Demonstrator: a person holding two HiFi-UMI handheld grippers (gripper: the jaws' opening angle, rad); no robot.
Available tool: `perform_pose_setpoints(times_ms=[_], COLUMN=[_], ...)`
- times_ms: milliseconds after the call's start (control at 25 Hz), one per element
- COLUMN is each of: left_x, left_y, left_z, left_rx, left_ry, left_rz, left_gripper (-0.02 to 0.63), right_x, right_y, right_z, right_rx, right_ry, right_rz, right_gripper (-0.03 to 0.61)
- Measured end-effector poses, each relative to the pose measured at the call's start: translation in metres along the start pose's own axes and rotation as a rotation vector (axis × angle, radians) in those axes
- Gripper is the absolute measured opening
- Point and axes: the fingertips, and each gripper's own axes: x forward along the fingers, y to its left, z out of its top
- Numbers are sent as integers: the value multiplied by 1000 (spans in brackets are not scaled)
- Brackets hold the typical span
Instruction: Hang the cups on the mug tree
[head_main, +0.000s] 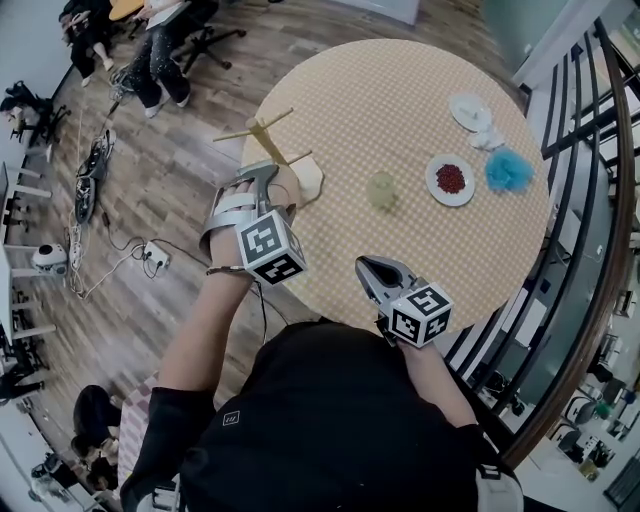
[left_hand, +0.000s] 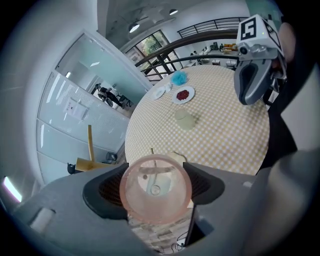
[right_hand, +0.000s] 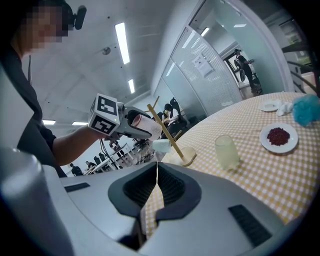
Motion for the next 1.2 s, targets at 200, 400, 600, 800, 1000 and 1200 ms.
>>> perform_pose_setpoints(times_ms=[200,400,600,800,1000,1200], left_x=[12,20,26,36,40,41], left_y=[0,3,6,2,-1,-2], left_z=[-4,-3,-2,-5,-5,-6], left_rx=[23,38,5,-13,0,11], left_ry=[23,29,18,16,17,22], left_rz=[22,51,64,70,82,98], left_gripper=[328,328,328,328,328,328], right_x=[-2,-3,-5,-5,-4,-4], right_y=[-4,-7,-9,-8,-9,-10], right_z=[0,-1,-2,-2,-6,-7], right_rx=[7,19,24,26,29,30], right_ry=[-7,-9,-7,-6,-3,0], right_rz=[-9,-12,-18,-15,-15,-14], right_gripper=[17,18,17,18,17,17])
